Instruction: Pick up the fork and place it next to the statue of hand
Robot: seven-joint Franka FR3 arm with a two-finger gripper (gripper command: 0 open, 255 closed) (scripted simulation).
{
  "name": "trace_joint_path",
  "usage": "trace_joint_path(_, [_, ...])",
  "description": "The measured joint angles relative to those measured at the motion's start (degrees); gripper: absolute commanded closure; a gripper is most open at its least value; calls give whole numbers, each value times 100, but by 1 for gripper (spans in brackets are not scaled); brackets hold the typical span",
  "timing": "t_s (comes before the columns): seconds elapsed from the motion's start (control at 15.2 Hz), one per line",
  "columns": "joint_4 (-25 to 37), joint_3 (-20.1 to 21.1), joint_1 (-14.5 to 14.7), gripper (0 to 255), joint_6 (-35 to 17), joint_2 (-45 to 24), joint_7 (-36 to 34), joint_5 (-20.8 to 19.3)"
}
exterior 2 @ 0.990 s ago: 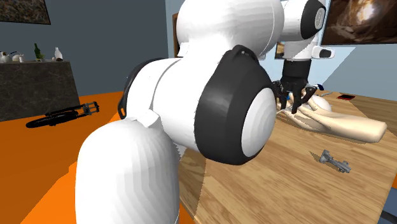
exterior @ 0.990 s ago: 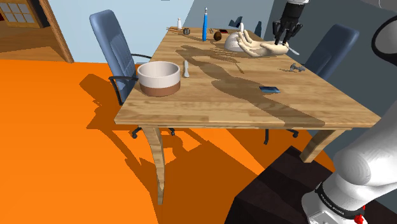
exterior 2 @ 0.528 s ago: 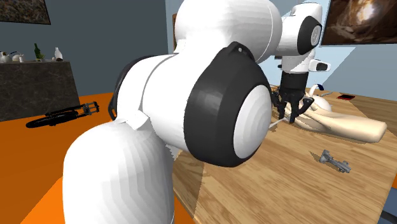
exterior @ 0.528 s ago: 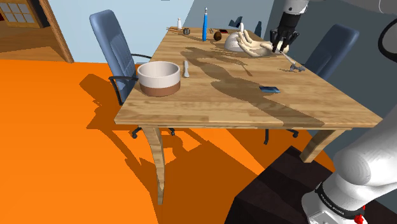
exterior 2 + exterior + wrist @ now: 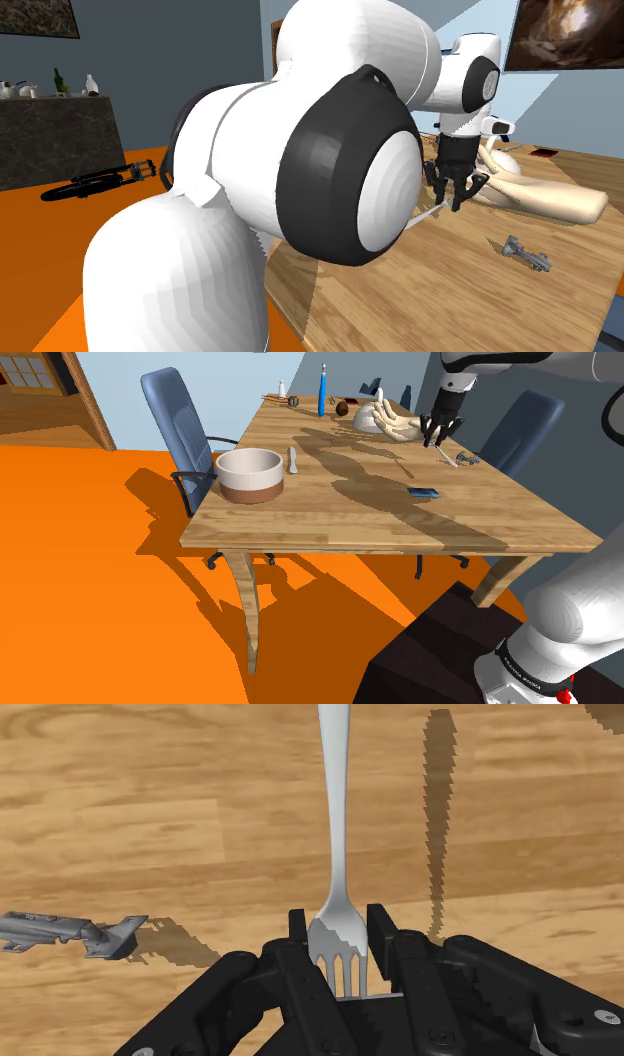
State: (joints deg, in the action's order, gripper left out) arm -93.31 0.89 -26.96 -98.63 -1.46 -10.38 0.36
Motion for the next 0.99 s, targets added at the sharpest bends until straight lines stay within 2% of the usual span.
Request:
trace_joint_path(0.66, [-861, 4, 4, 255, -787, 74, -2, 2])
trace_joint_path(0.99, [-960, 3, 3, 255, -892, 70, 0, 2])
